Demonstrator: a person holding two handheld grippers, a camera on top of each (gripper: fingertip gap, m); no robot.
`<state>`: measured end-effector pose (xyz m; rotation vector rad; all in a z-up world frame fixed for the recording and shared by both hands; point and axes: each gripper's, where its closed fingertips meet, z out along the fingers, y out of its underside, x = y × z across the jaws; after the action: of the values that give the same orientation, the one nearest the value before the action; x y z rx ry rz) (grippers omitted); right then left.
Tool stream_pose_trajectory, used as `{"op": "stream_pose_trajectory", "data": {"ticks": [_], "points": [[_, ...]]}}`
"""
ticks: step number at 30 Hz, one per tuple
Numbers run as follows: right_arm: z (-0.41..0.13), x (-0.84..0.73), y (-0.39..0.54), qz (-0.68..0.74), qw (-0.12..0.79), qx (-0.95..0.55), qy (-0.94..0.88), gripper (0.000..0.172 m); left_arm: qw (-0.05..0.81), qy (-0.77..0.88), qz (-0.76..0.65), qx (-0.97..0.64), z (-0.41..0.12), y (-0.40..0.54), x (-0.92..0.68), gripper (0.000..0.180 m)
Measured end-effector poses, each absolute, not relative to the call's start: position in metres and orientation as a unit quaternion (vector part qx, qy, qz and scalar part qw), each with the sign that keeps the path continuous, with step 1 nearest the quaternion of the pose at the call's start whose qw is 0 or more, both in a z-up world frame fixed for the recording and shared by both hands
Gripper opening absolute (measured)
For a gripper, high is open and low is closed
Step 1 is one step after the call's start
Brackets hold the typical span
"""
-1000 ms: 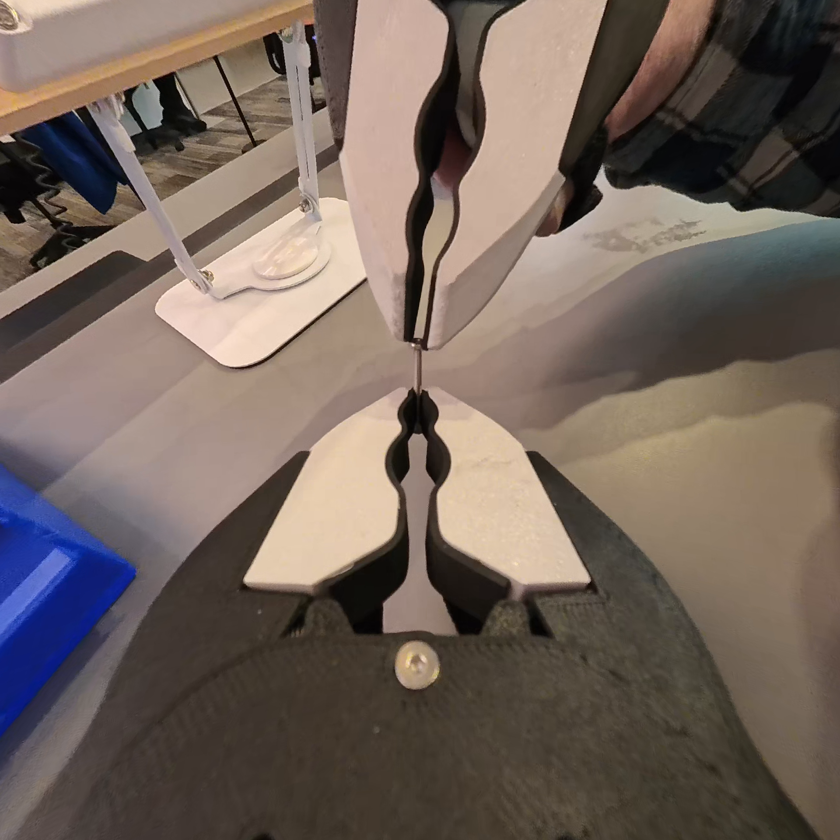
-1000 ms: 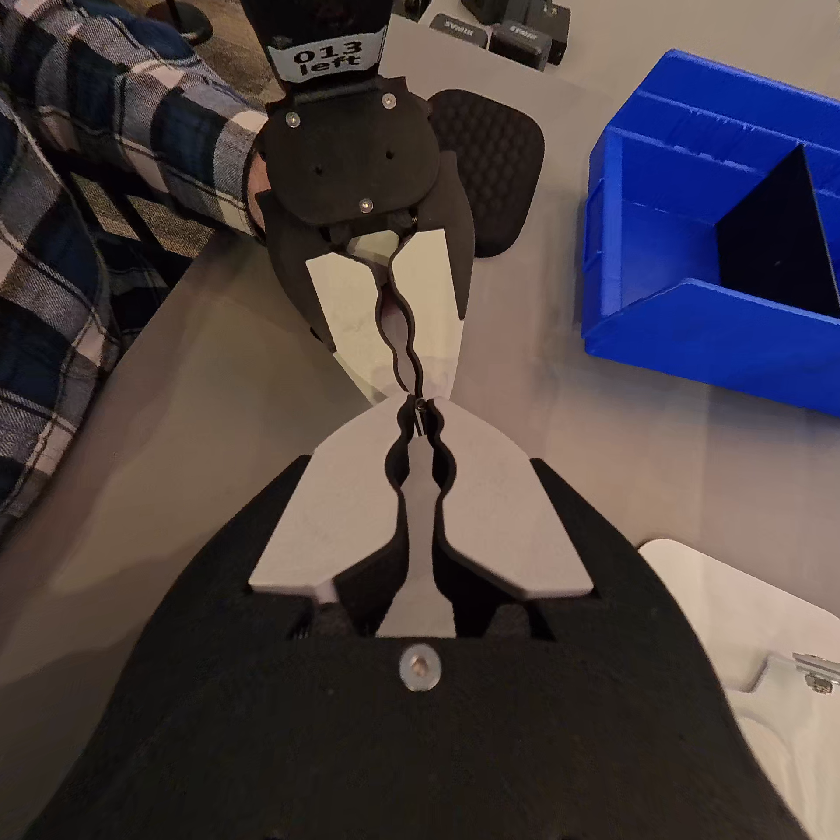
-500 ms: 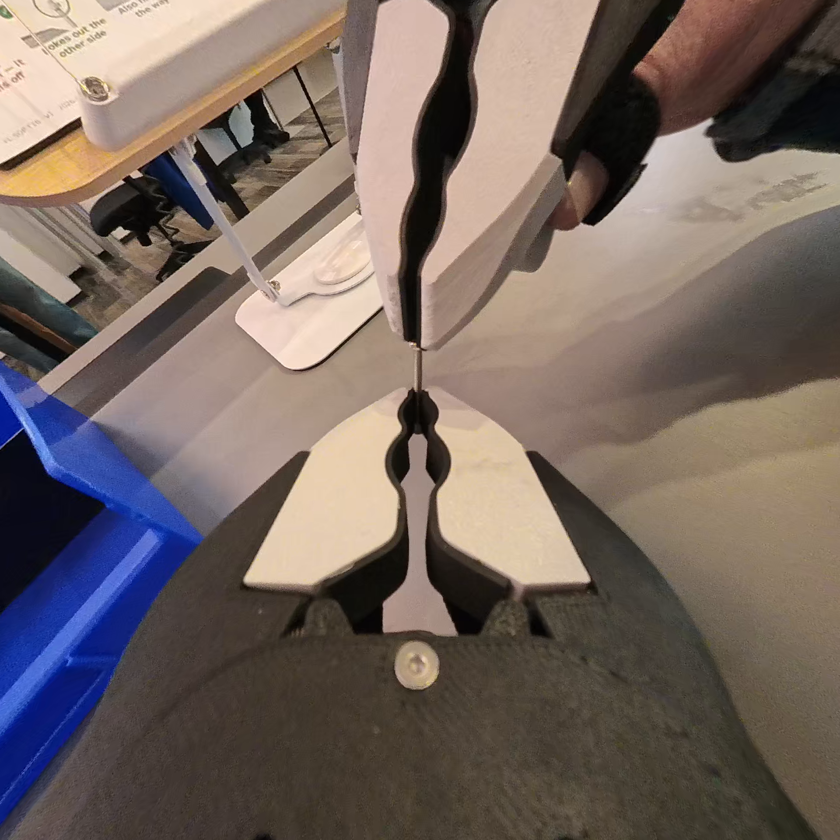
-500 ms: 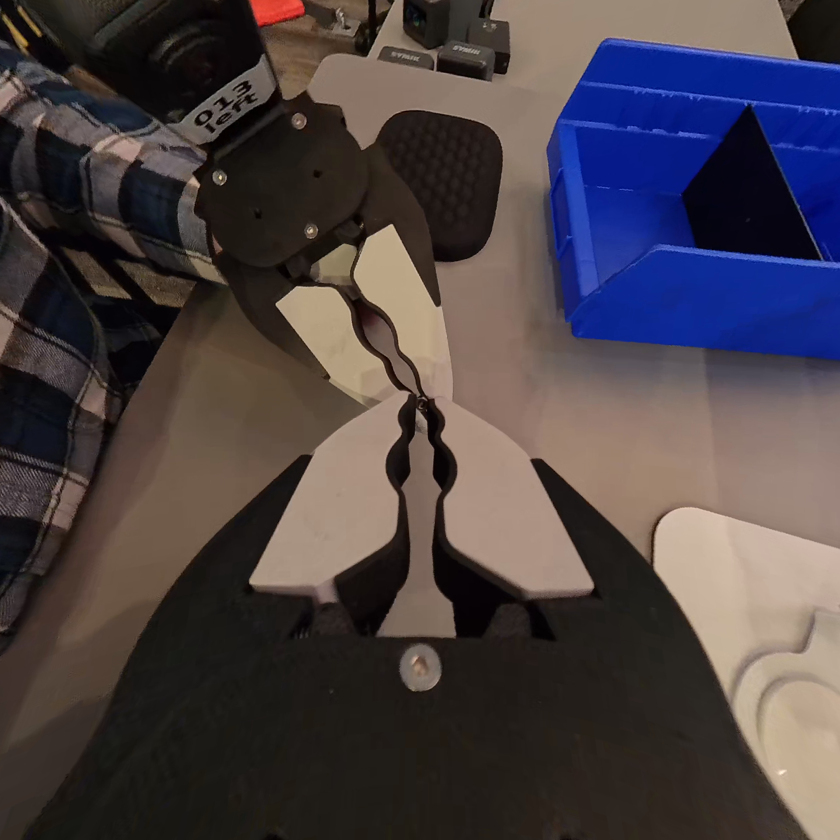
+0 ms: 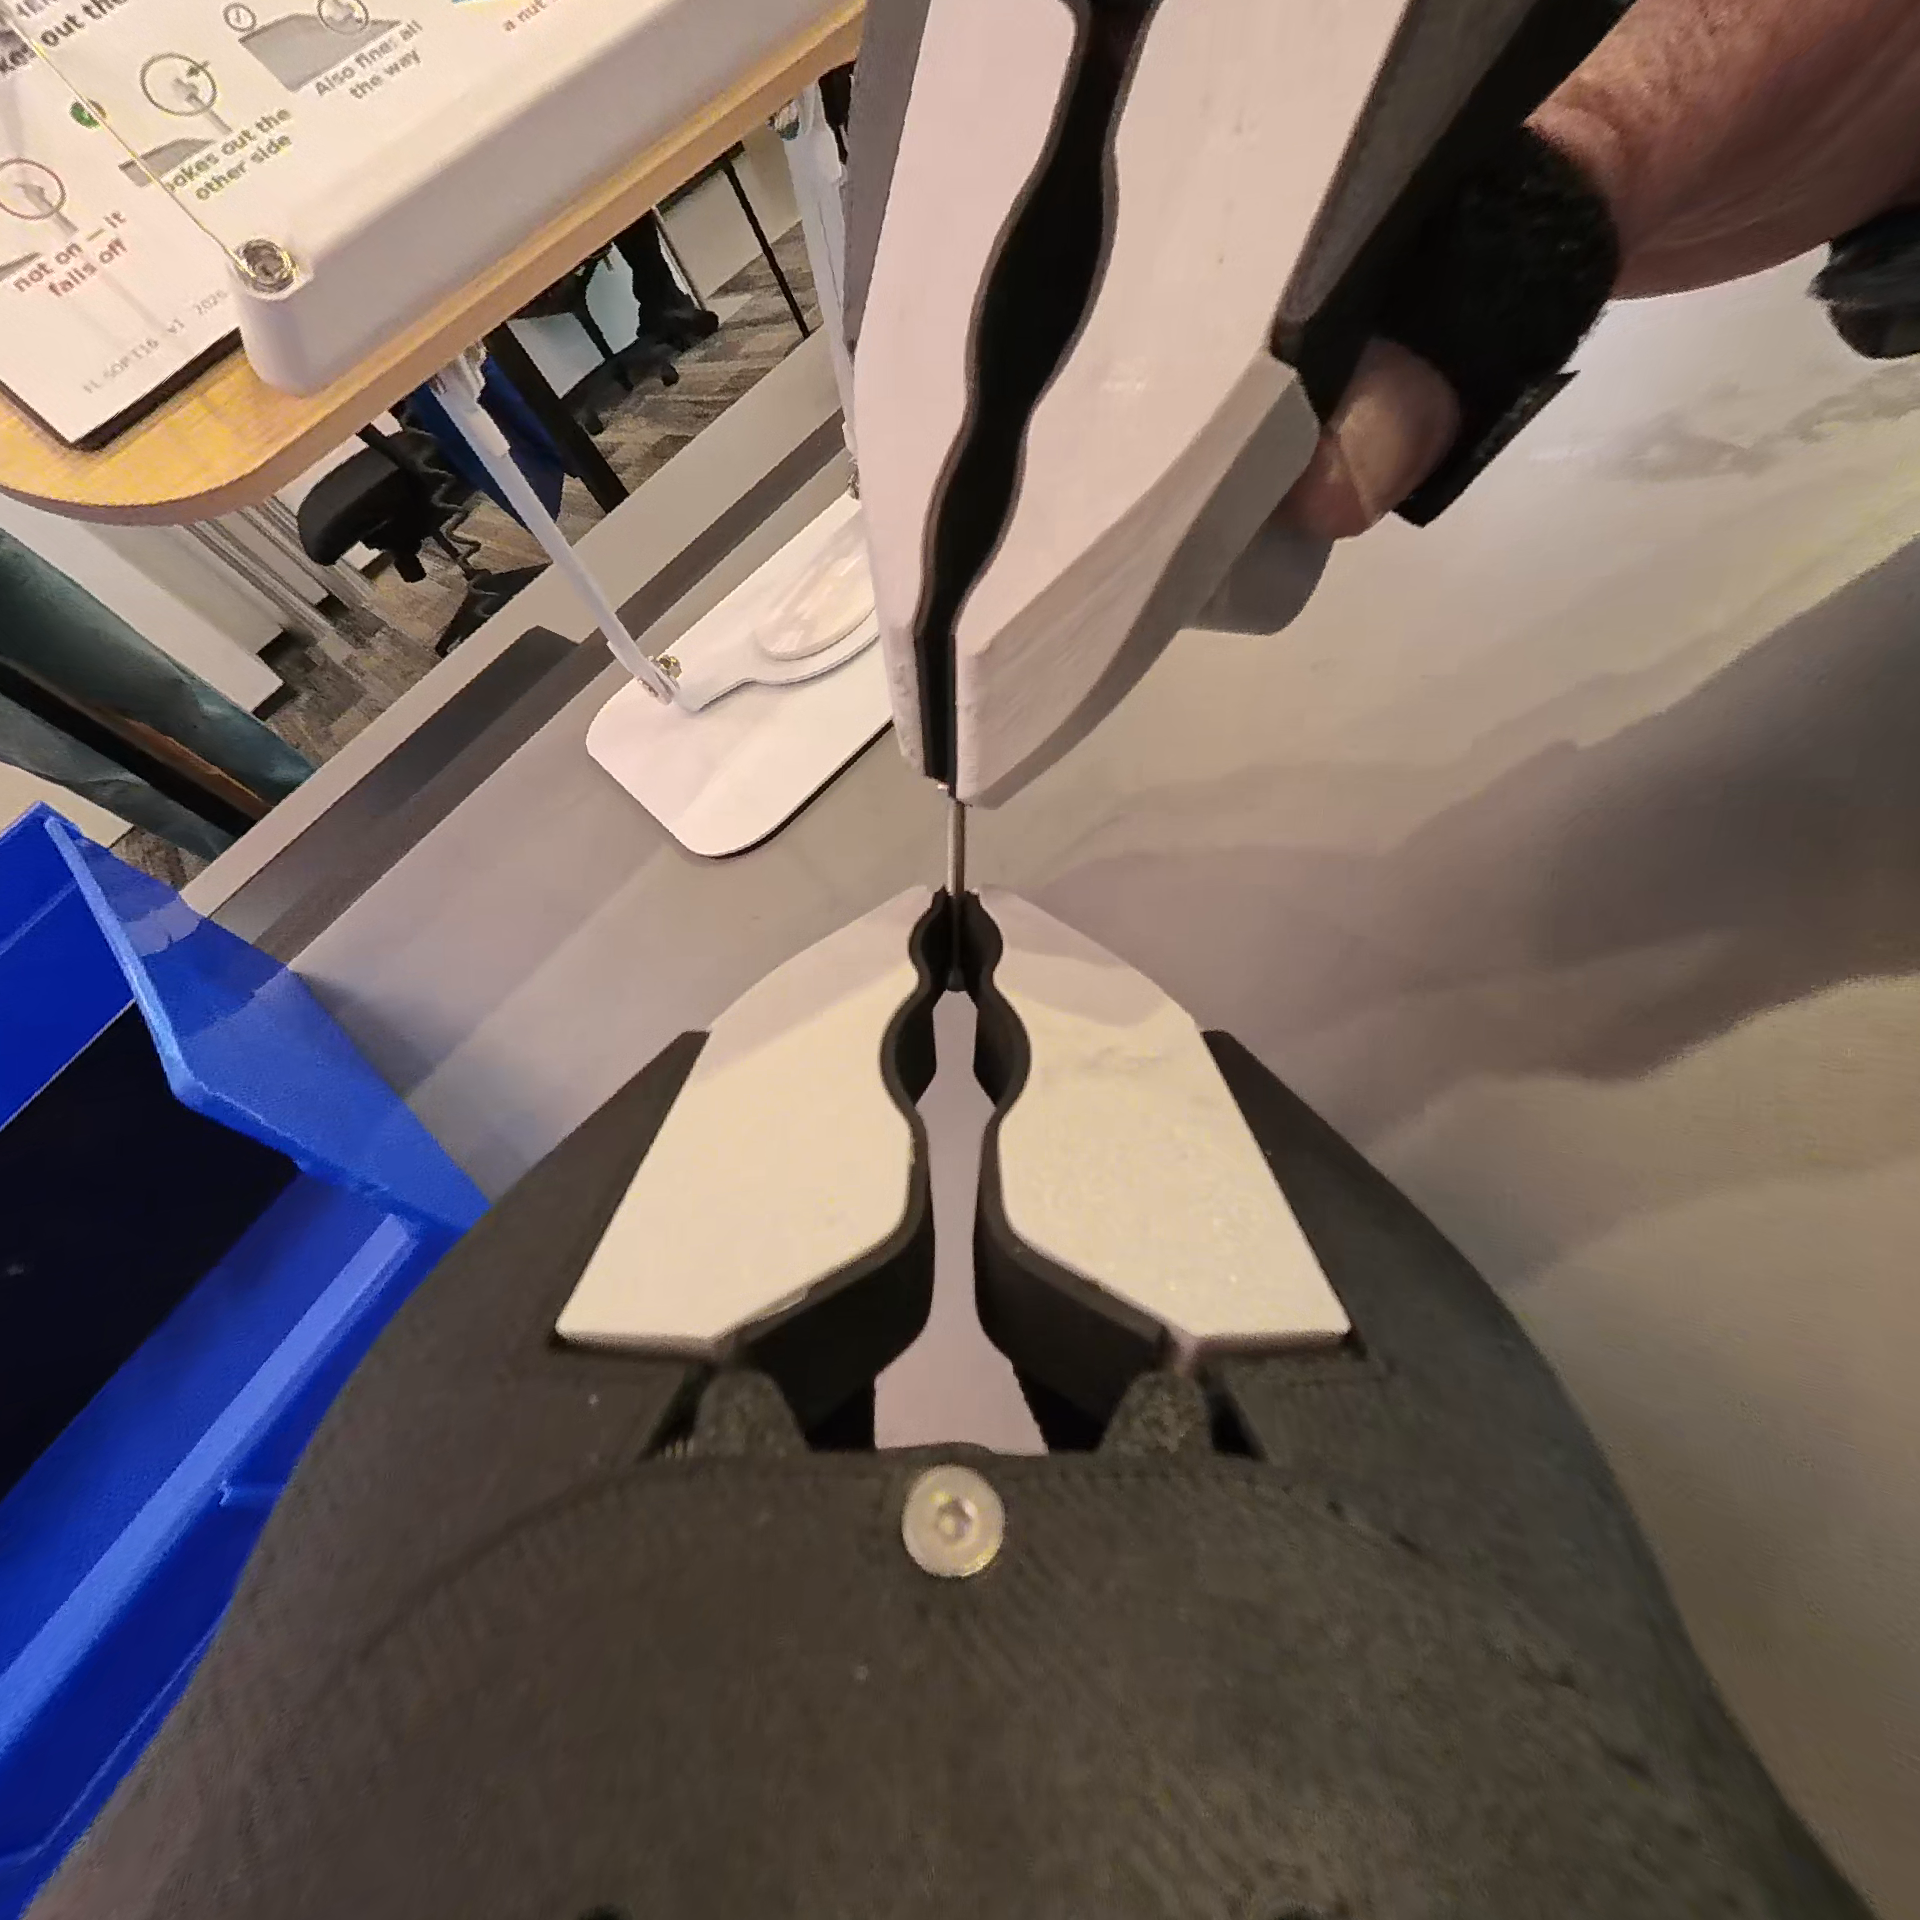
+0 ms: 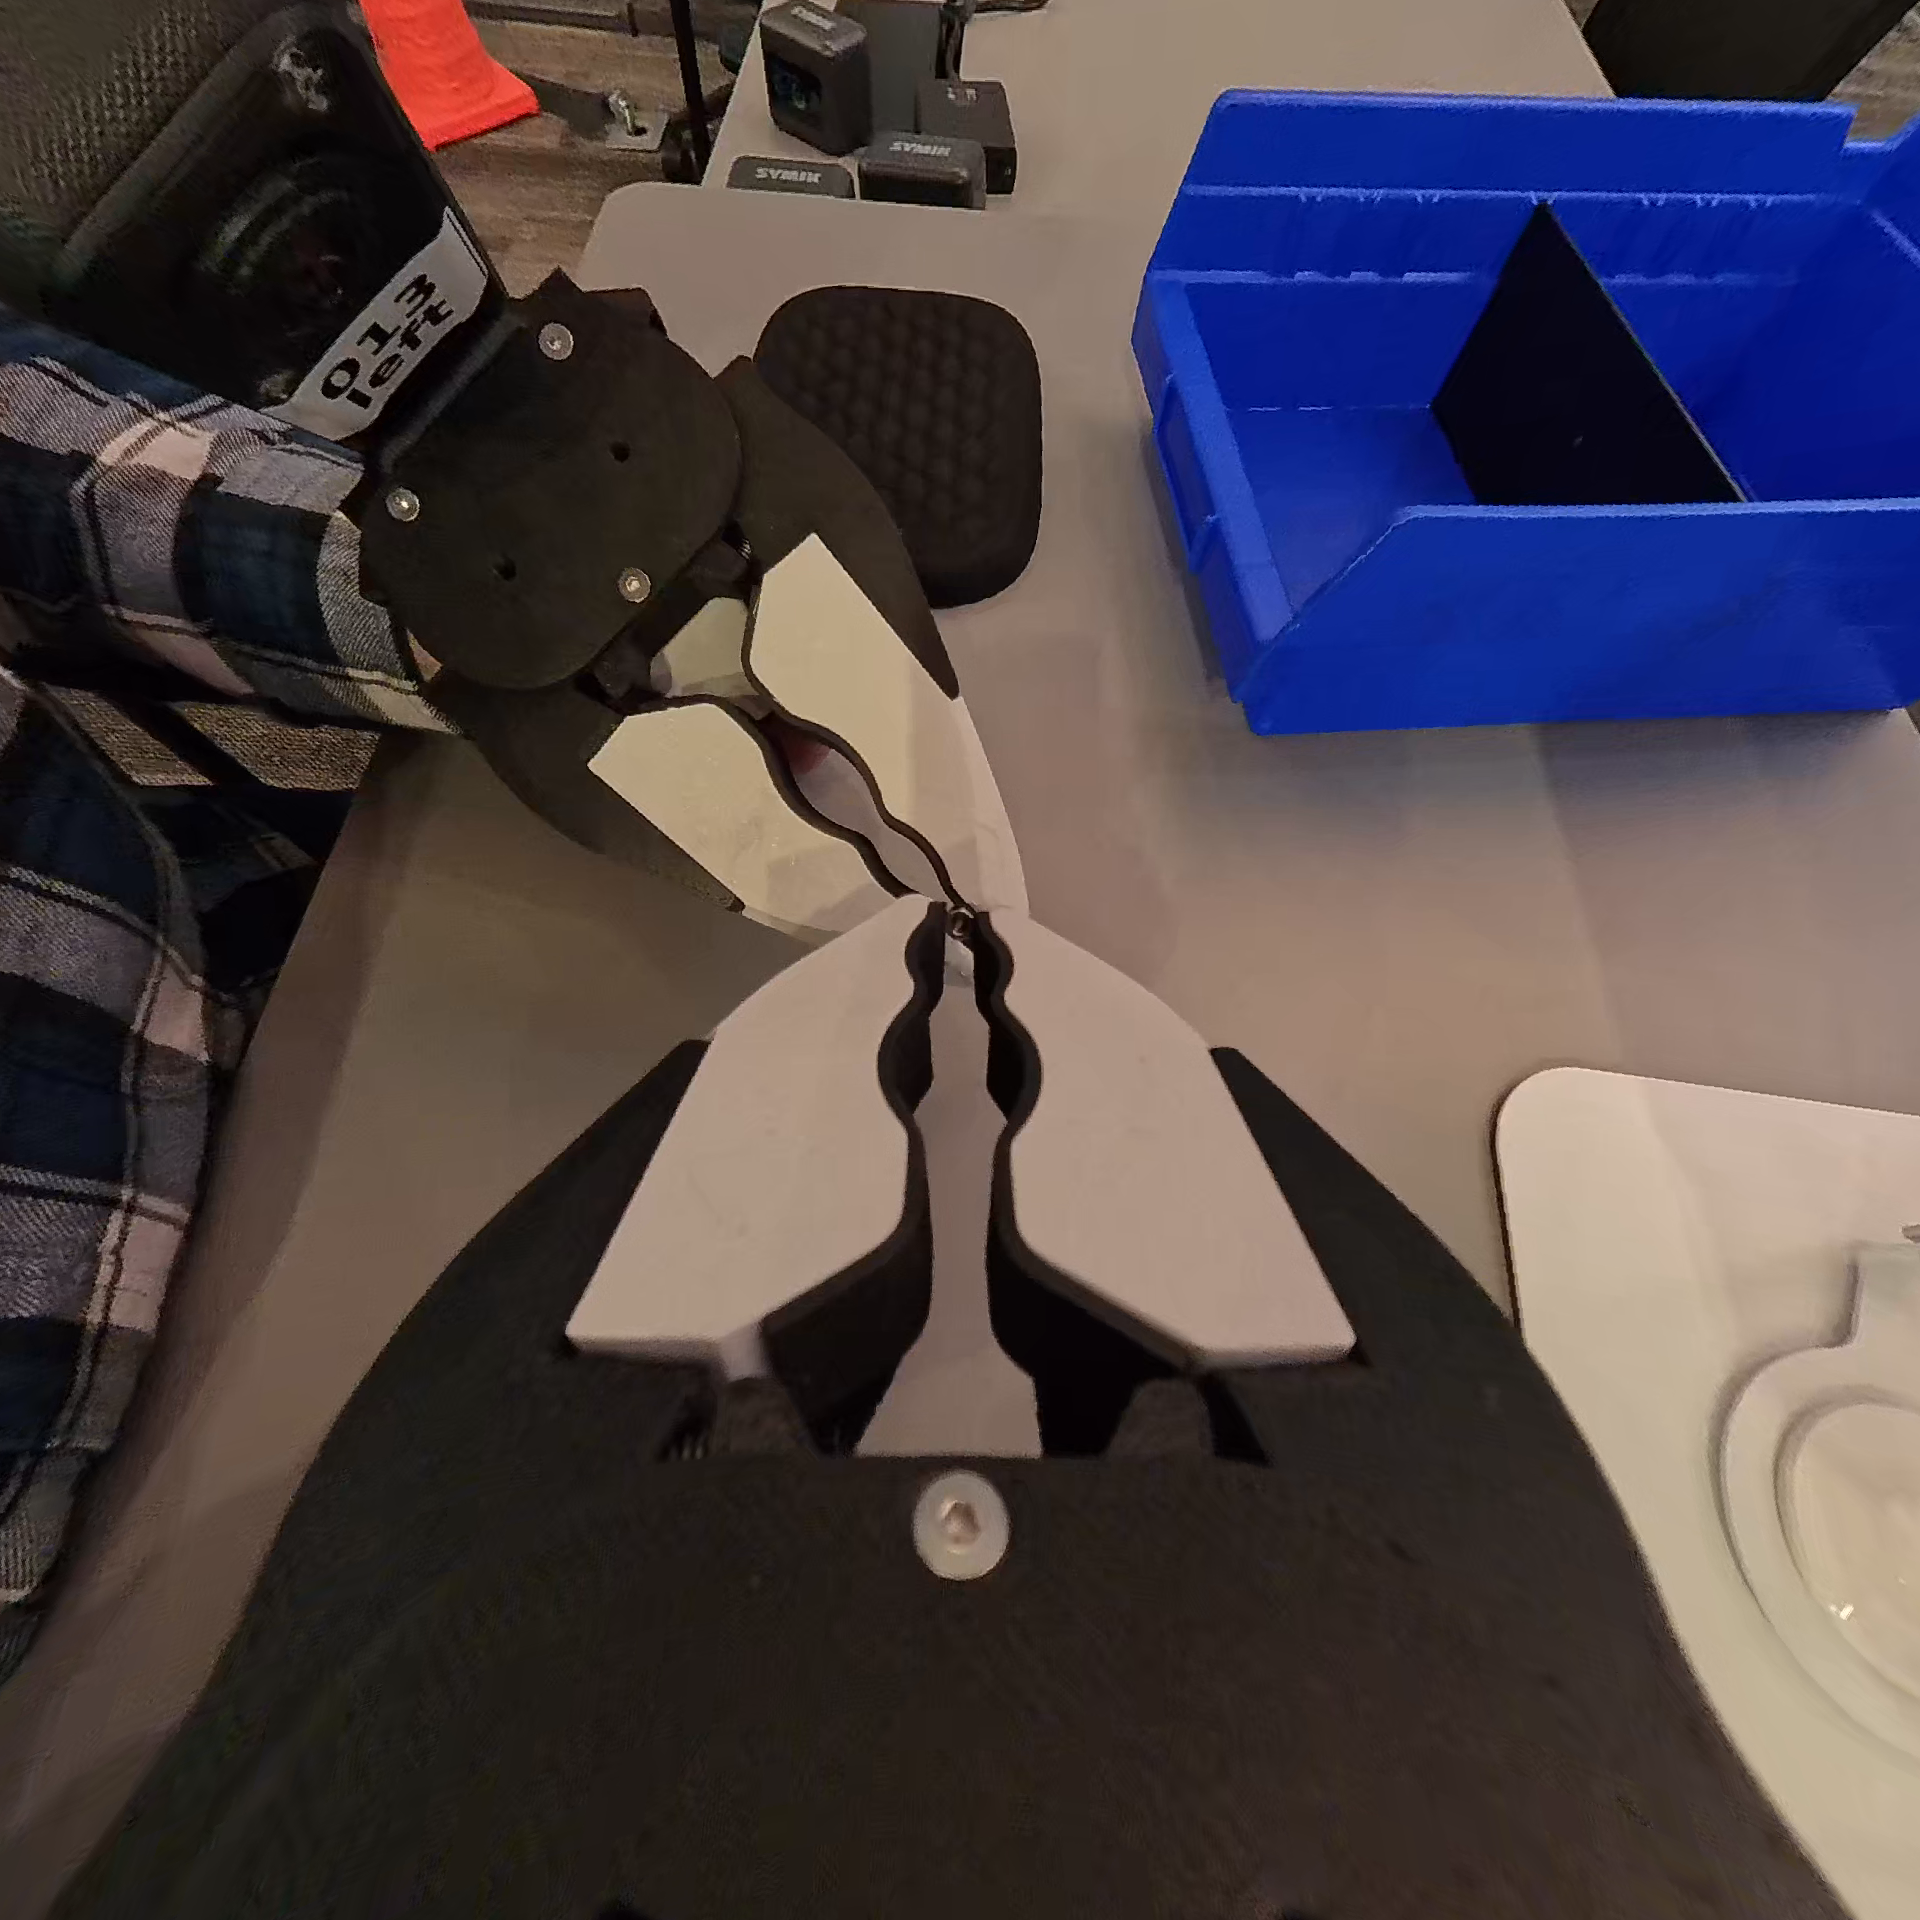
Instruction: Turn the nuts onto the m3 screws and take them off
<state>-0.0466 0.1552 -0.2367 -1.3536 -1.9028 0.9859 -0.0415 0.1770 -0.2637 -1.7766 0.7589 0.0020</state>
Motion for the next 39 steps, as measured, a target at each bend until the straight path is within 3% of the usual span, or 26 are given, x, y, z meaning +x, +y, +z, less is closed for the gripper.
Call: {"op": "stream_pose_trajectory", "data": {"ticks": [39], "points": [[-0.233,-0.006,0.164,0.361,0.315,-0.588,-0.652,0.005,0.574,0.356,0.04,-0.736,-0.263,0.186,-0.004,0.001]]}}
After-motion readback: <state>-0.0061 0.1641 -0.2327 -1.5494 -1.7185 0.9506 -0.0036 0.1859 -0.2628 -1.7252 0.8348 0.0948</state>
